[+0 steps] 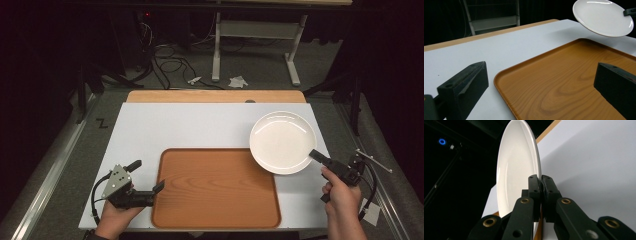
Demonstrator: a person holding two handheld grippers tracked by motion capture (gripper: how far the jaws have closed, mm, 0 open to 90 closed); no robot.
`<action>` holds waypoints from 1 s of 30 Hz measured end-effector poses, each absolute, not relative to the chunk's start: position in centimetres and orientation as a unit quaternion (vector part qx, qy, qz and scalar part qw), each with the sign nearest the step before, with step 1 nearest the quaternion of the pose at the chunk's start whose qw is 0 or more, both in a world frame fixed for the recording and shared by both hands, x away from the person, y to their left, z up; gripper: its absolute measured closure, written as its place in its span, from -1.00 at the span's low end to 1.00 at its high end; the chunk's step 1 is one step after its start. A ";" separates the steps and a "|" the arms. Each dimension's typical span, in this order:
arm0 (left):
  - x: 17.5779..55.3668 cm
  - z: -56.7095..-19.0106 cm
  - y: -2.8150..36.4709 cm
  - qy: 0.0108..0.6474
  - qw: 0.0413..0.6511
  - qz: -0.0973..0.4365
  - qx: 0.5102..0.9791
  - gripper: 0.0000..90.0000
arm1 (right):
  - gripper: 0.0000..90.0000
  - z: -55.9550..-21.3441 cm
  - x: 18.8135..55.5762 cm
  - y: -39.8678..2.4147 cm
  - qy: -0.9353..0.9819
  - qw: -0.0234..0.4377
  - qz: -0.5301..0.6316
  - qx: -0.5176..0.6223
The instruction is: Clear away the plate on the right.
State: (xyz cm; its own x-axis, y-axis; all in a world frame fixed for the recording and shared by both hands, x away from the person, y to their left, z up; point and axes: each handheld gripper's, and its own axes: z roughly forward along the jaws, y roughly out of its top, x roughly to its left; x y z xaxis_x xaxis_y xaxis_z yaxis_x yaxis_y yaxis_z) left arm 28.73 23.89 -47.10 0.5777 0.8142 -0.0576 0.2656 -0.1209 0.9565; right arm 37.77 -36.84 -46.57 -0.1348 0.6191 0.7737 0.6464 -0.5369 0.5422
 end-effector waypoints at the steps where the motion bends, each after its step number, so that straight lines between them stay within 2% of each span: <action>1: 28.7 -47.1 23.9 0.383 0.541 0.253 0.704 -0.99 | 1.00 -46.6 37.8 -36.6 -0.484 0.014 -0.578 -0.657; 19: 28.7 -46.9 24.0 0.374 0.546 0.256 0.705 -0.99 | 1.00 -45.9 37.5 -31.3 -0.556 0.070 -0.563 -0.607; 30: 28.7 -46.9 24.2 0.385 0.552 0.255 0.694 -0.99 | 1.00 -47.1 37.1 -30.7 -0.568 0.104 -0.545 -0.607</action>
